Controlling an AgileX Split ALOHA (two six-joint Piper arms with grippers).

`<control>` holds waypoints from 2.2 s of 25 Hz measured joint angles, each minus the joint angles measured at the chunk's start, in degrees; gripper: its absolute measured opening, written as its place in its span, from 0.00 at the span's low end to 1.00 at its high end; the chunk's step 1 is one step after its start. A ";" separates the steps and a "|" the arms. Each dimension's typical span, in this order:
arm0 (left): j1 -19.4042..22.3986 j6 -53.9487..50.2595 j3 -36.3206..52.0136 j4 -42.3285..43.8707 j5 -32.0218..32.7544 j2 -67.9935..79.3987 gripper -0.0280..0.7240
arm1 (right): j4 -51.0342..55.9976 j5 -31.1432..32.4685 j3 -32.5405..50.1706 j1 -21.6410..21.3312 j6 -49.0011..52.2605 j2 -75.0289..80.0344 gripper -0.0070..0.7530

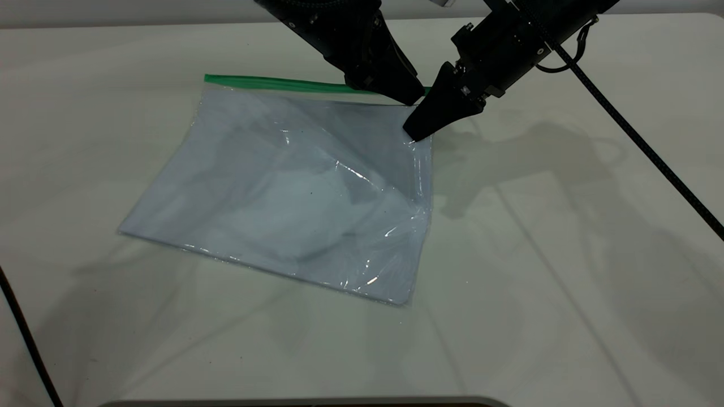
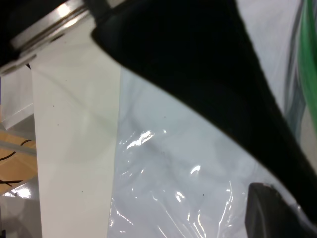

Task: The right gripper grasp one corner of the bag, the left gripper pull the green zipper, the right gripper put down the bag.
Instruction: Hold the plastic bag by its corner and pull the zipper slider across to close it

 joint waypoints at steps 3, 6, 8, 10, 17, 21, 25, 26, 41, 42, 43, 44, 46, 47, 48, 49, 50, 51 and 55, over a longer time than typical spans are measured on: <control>0.00 0.05 0.00 -0.15 0.00 0.00 0.47 | 0.00 0.00 -0.05 0.00 0.00 0.00 0.05; 0.00 0.20 0.00 -0.37 0.00 0.00 0.38 | 0.00 -0.05 -0.05 0.00 0.00 0.00 0.05; 0.00 0.20 0.00 -0.37 0.05 0.00 0.32 | 0.00 -0.11 -0.05 0.00 0.00 0.00 0.05; -0.05 0.20 0.00 -0.37 0.05 0.00 0.25 | 0.00 -0.17 -0.05 0.00 0.00 0.05 0.05; -0.05 1.28 0.00 -0.31 -0.02 0.00 0.14 | 0.00 -0.27 -0.05 -0.06 0.00 0.05 0.05; -0.11 1.55 0.00 -0.31 -0.93 0.00 0.14 | 0.00 -0.43 -0.05 -0.19 0.00 0.05 0.05; -0.21 1.69 0.00 -0.31 -1.52 0.00 0.14 | 0.00 -0.60 -0.05 -0.45 0.00 0.05 0.05; -0.21 1.69 0.00 -0.31 -1.73 0.00 0.14 | 0.18 -0.65 -0.05 -0.49 0.00 0.05 0.05; 1.35 1.90 -0.04 -0.12 -4.08 0.00 0.14 | 1.21 -0.34 -0.05 -3.32 0.00 0.05 0.05; 1.59 1.90 -0.04 -0.12 -4.08 0.00 0.15 | 1.42 -0.34 -0.05 -3.38 -0.01 0.05 0.05; 1.81 1.90 -0.04 -0.06 -4.08 0.00 0.15 | 1.59 -0.47 -0.05 -3.44 -0.01 0.05 0.05; 2.14 1.90 -0.04 0.02 -4.08 0.02 0.15 | 1.72 -0.48 -0.05 -3.59 -0.01 0.05 0.05; 2.80 1.90 -0.04 0.19 -4.08 0.02 0.15 | 2.00 -0.57 -0.05 -4.03 -0.01 0.05 0.05; 3.26 1.90 -0.04 0.33 -4.14 0.02 0.16 | 2.11 -0.61 -0.05 -4.36 -0.06 0.05 0.05; 3.65 1.90 -0.04 0.68 -4.31 0.02 0.16 | 2.16 -0.61 -0.05 -4.59 -0.06 0.05 0.05; 4.12 1.90 -0.04 0.96 -4.38 0.02 0.16 | 2.27 -0.61 -0.05 -4.89 -0.13 0.05 0.05; 4.66 1.90 -0.04 1.32 -4.44 0.02 0.16 | 2.24 -0.61 -0.05 -5.15 -0.25 0.05 0.05; 5.20 1.90 -0.04 1.53 -4.44 0.02 0.16 | 2.29 -0.68 -0.05 -5.35 -0.25 0.05 0.05; 6.95 1.79 -0.04 1.94 -4.44 0.02 0.17 | 2.36 -1.03 -0.05 -6.23 -0.43 0.05 0.05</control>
